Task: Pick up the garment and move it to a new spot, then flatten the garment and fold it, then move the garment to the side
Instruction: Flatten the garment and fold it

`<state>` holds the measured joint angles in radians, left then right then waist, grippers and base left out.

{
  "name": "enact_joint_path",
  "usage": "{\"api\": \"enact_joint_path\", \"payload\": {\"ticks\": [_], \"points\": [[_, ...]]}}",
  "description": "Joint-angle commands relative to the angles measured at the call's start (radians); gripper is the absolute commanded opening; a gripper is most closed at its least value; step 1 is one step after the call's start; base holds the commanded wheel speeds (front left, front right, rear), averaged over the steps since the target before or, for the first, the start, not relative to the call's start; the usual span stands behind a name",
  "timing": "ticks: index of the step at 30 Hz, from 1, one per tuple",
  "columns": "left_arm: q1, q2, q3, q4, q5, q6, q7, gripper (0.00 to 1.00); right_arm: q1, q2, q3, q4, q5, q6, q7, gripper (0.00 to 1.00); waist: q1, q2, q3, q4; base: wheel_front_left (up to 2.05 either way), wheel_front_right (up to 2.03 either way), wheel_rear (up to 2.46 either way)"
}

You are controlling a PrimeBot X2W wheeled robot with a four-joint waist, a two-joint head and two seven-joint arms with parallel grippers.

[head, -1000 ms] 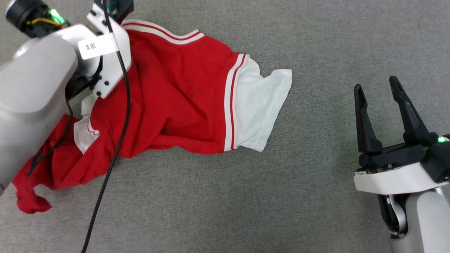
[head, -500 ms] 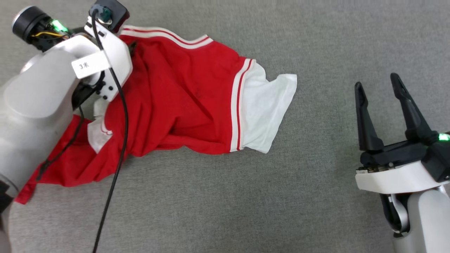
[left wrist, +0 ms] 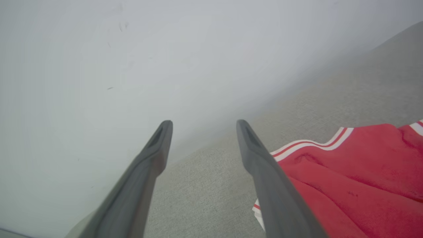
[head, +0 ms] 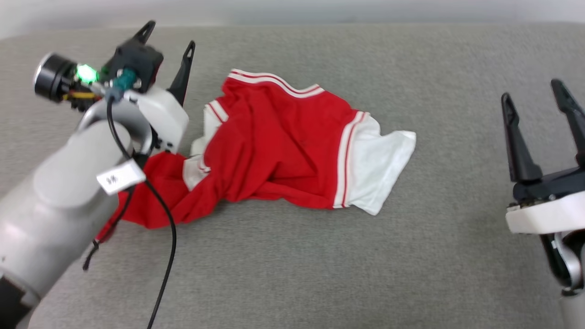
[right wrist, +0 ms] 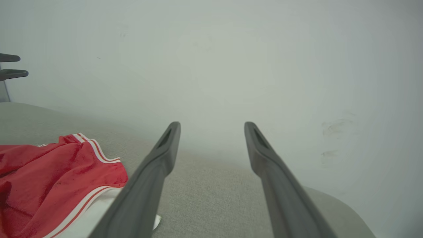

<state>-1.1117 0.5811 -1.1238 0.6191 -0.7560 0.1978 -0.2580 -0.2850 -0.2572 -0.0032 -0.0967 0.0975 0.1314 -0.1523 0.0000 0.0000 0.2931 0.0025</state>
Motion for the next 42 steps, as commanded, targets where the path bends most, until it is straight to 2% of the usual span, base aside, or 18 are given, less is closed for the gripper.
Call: {"api": "enact_joint_path", "payload": {"ticks": [1,4,5,8,12,14,19,25,29,42], "points": [[0.05,0.016,0.025,-0.053,0.018,0.046,-0.007,1.0,-0.028,-0.023,0.007,-0.011,0.012,-0.001,0.021,1.0,0.0,0.0,-0.035,0.037,0.0,0.0,0.0],[0.145,0.042,0.097,-0.197,0.063,0.137,-0.008,1.0,-0.059,-0.067,0.024,-0.014,0.026,-0.001,0.071,1.0,0.0,0.0,-0.051,0.06,0.0,0.0,0.0],[0.145,0.042,0.097,-0.197,0.063,0.137,-0.008,1.0,-0.059,-0.067,0.024,-0.014,0.026,-0.001,0.071,1.0,0.0,0.0,-0.051,0.06,0.0,0.0,0.0],[0.257,0.069,0.176,-0.325,0.107,0.214,-0.008,1.0,-0.101,-0.111,0.049,-0.009,0.057,-0.001,0.133,1.0,0.0,0.0,-0.062,0.08,0.0,0.0,0.0],[0.41,0.075,0.29,-0.464,0.165,0.299,-0.007,1.0,-0.163,-0.185,0.126,0.025,0.139,-0.001,0.265,1.0,0.0,0.0,-0.071,0.102,0.0,0.0,0.0],[0.484,0.07,0.346,-0.52,0.197,0.329,-0.007,1.0,-0.204,-0.233,0.179,0.047,0.187,-0.001,0.345,1.0,0.0,0.0,-0.071,0.111,0.0,0.0,0.0],[0.648,0.027,0.469,-0.615,0.275,0.373,-0.007,1.0,-0.286,-0.349,0.331,0.098,0.352,-0.001,0.571,1.0,0.0,0.0,-0.066,0.137,0.0,0.0,0.0],[0.803,-0.066,0.597,-0.666,0.353,0.357,-0.007,1.0,-0.379,-0.455,0.512,0.152,0.516,-0.001,0.83,1.0,0.0,0.0,-0.038,0.169,0.0,0.0,0.0],[0.862,-0.143,0.673,-0.679,0.397,0.325,-0.007,1.0,-0.433,-0.485,0.603,0.205,0.56,-0.001,0.927,1.0,0.0,0.0,-0.009,0.197,0.0,0.0,0.0],[0.889,-0.332,0.826,-0.651,0.54,0.155,-0.007,1.0,-0.572,-0.463,0.853,0.442,0.569,-0.001,0.942,1.0,0.0,0.0,0.081,0.276,0.0,0.0,0.0]]}}
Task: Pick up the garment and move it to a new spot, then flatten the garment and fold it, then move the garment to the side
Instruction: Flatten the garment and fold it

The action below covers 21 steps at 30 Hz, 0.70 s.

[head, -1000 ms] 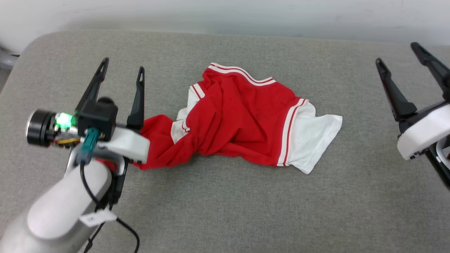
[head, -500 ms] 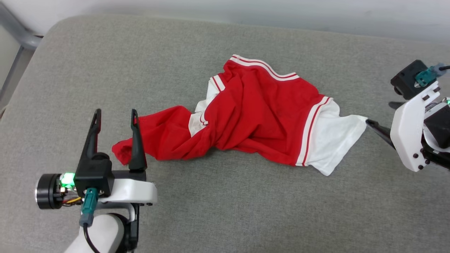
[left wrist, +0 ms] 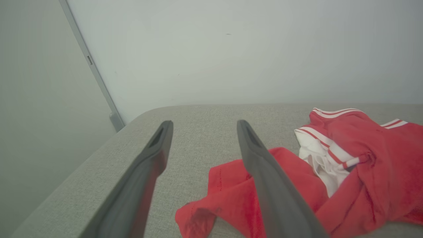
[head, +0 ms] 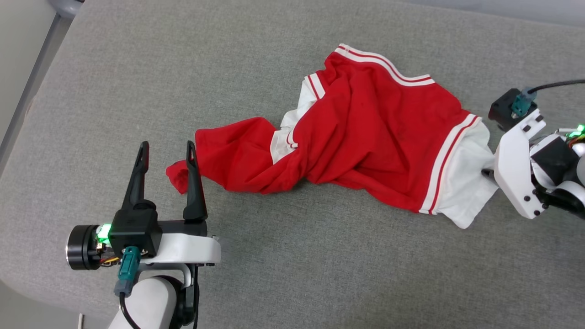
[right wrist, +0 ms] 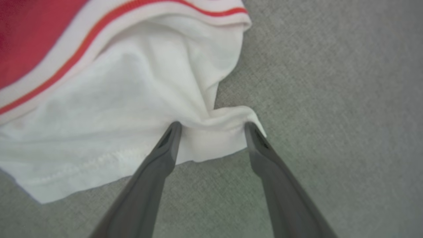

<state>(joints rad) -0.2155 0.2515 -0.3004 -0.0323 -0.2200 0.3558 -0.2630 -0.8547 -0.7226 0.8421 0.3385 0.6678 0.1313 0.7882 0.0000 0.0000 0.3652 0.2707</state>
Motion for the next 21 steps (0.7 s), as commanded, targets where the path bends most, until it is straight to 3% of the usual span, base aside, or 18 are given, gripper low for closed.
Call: {"api": "enact_joint_path", "payload": {"ticks": [1,6,7,8,12,13,21], "points": [[-0.007,-0.01,0.012,0.004,0.013,-0.012,-0.002,1.0,0.001,0.003,0.033,0.024,0.0,-0.001,0.0,1.0,0.0,0.0,0.013,0.01,0.0,0.0,0.0],[-0.003,-0.05,0.059,0.015,0.053,-0.053,-0.002,1.0,0.018,0.005,0.124,0.083,0.054,-0.001,-0.007,1.0,0.0,0.0,0.019,0.007,0.0,0.0,0.0],[0.002,-0.055,0.069,0.016,0.061,-0.058,-0.002,1.0,0.018,0.005,0.135,0.085,0.064,0.001,-0.016,0.67,0.0,0.0,0.017,0.003,0.0,0.0,0.0],[0.007,-0.06,0.077,0.016,0.067,-0.065,-0.002,1.0,0.013,0.007,0.137,0.084,0.076,0.001,-0.033,0.0,0.0,0.0,0.015,-0.003,0.0,0.0,0.0],[0.029,-0.074,0.106,0.02,0.092,-0.083,-0.002,1.0,-0.013,-0.006,0.122,0.072,0.106,-0.001,-0.123,0.0,0.0,0.0,-0.01,-0.025,0.0,0.0,0.0],[0.044,-0.082,0.122,0.025,0.105,-0.098,-0.002,1.0,-0.007,-0.034,0.102,0.045,0.131,-0.001,-0.195,0.0,0.0,0.0,-0.037,-0.043,0.0,0.0,0.0],[0.09,-0.089,0.162,0.034,0.131,-0.126,-0.002,1.0,0.104,-0.152,0.012,-0.034,0.192,-0.001,-0.315,0.0,0.0,0.0,-0.103,-0.089,0.0,0.0,0.0]]}}
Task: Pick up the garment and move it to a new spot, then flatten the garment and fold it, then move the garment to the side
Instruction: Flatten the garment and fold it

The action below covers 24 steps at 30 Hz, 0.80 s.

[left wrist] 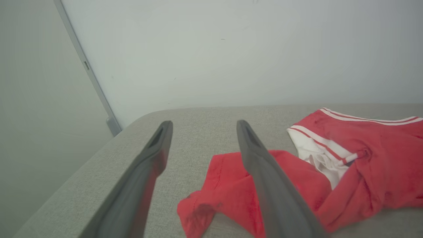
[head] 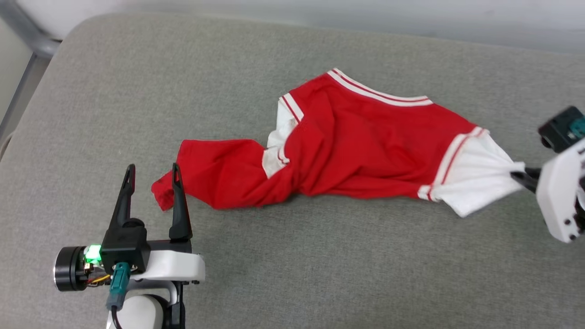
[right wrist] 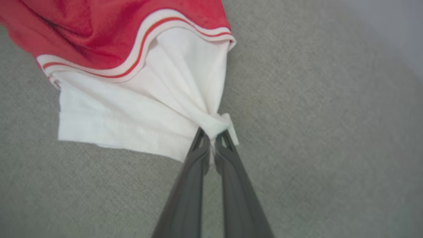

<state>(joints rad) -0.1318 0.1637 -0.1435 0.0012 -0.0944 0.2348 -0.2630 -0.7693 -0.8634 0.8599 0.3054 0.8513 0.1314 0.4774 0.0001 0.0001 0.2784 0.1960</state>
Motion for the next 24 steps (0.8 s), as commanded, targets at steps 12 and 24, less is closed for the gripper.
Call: {"api": "enact_joint_path", "payload": {"ticks": [12,24], "points": [[0.052,-0.013,0.03,0.011,0.027,-0.039,-0.002,1.0,0.344,-0.087,-0.216,0.067,0.07,-0.001,-0.038,0.0,-0.0001,-0.0001,-0.063,-0.05,0.0,0.0,0.0],[0.064,-0.011,0.045,0.027,0.043,-0.062,-0.002,1.0,0.458,0.037,-0.376,0.136,-0.024,-0.001,-0.174,1.0,-0.0001,-0.0001,-0.091,-0.067,0.0,0.0,0.0]]}}
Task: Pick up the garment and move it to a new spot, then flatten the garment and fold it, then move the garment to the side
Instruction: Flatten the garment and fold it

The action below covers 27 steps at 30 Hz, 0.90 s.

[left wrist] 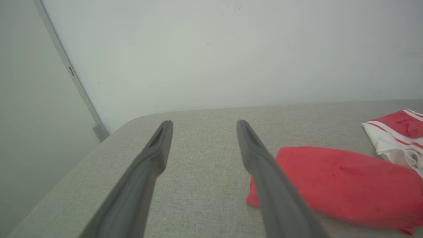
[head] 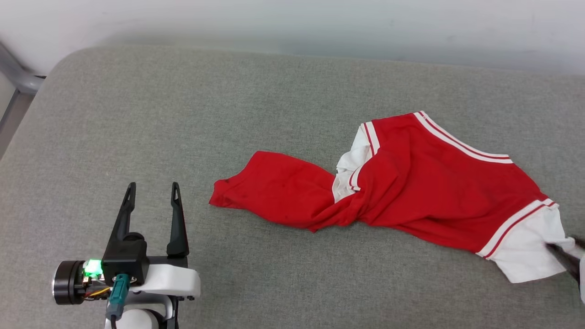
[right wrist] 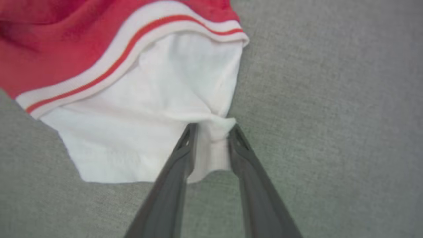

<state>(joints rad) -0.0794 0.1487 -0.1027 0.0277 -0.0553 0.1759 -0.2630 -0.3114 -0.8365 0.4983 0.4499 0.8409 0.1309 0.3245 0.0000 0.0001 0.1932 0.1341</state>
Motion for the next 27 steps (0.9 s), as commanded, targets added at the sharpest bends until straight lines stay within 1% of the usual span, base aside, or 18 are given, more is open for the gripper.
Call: {"api": "enact_joint_path", "payload": {"ticks": [1,5,7,9,10,12,15,17,19,21,23,27], "points": [[0.012,0.005,0.005,0.0,0.005,-0.006,-0.002,1.0,-0.004,0.016,-0.038,-0.018,-0.038,-0.001,-0.056,1.0,0.0,-0.0001,-0.01,-0.008,0.0,0.0,0.0],[0.014,0.011,0.015,-0.008,0.001,-0.017,-0.002,1.0,-0.005,0.079,-0.17,-0.063,-0.154,-0.001,-0.204,1.0,0.0,-0.0001,-0.026,-0.02,0.0,0.0,0.0],[0.006,0.019,0.019,-0.012,0.0,-0.026,-0.002,1.0,0.016,0.118,-0.238,-0.104,-0.223,-0.001,-0.257,1.0,0.0,-0.0001,-0.031,-0.027,0.0,0.0,0.0],[-0.013,0.024,0.02,-0.016,-0.004,-0.04,-0.002,1.0,0.041,0.174,-0.311,-0.154,-0.295,-0.001,-0.299,1.0,0.0,-0.0001,-0.033,-0.034,0.0,0.0,0.0],[-0.013,0.024,0.02,-0.016,-0.004,-0.04,-0.002,1.0,0.041,0.174,-0.311,-0.154,-0.295,-0.001,-0.299,1.0,0.0,-0.0001,-0.033,-0.034,0.0,0.0,0.0],[-0.037,0.036,0.017,-0.02,-0.003,-0.058,-0.002,1.0,0.066,0.239,-0.383,-0.219,-0.363,-0.001,-0.327,1.0,0.0,-0.0001,-0.031,-0.04,0.0,0.0,0.0],[-0.088,0.056,0.011,-0.022,-0.004,-0.091,-0.002,1.0,0.109,0.339,-0.47,-0.333,-0.457,-0.001,-0.341,1.0,0.0,-0.0001,-0.021,-0.051,0.0,0.0,0.0],[-0.138,0.072,0.005,-0.009,-0.014,-0.124,-0.002,1.0,0.143,0.406,-0.5,-0.41,-0.509,-0.001,-0.331,1.0,0.0,-0.0001,-0.013,-0.06,0.0,0.0,0.0],[-0.197,0.09,-0.007,0.005,-0.023,-0.162,0.003,1.0,0.165,0.459,-0.515,-0.48,-0.557,-0.001,-0.317,1.0,0.0,-0.0001,-0.003,-0.071,0.0,0.0,0.0],[-0.265,0.12,-0.025,0.027,-0.015,-0.203,0.037,1.0,0.178,0.497,-0.518,-0.542,-0.595,-0.001,-0.314,1.0,0.0,-0.0001,0.009,-0.085,0.0,0.0,0.0],[-0.337,0.135,-0.041,0.041,-0.025,-0.237,0.081,1.0,0.196,0.538,-0.515,-0.591,-0.624,-0.001,-0.31,1.0,0.0,-0.0001,0.022,-0.1,0.0,0.0,0.0],[-0.47,0.162,-0.085,0.06,-0.053,-0.282,0.184,1.0,0.194,0.574,-0.505,-0.654,-0.658,-0.001,-0.311,1.0,0.0,-0.0001,0.049,-0.132,0.0,0.0,0.0]]}}
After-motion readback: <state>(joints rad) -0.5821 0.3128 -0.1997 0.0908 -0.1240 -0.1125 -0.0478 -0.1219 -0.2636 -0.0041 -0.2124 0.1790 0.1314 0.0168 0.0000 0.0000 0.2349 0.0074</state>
